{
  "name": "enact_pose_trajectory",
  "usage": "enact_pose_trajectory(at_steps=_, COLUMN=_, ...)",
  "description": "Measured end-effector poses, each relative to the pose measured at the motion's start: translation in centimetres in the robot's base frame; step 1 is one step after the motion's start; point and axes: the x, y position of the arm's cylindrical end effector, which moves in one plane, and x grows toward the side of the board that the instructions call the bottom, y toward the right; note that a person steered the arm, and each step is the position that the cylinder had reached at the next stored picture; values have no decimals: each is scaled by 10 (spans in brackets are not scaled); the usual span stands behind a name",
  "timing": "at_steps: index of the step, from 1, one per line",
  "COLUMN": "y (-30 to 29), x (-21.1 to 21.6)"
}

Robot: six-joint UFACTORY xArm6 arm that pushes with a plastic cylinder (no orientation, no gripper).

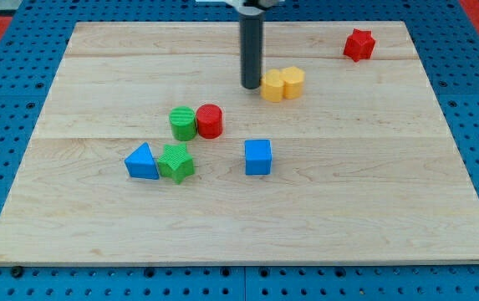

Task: Move the yellow heart above to the yellow hexagon

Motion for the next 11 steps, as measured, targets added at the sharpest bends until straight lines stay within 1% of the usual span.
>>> enact_pose_trajectory(at_steps=1, y=29, x=7)
enact_pose_trajectory(at_steps=2, y=38, x=17)
enact_pose_trajectory(at_steps=3, y=27, x=45)
enact_pose_trajectory(at_steps=4, y=37, x=50)
enact_pose_trajectory(at_steps=8, y=124, x=1)
enact_pose_trajectory(at_steps=9, y=124, x=-12)
enact_pose_trajectory(at_steps=10, y=105, x=-31)
enact_pose_trajectory(at_steps=11, y=125, x=-9)
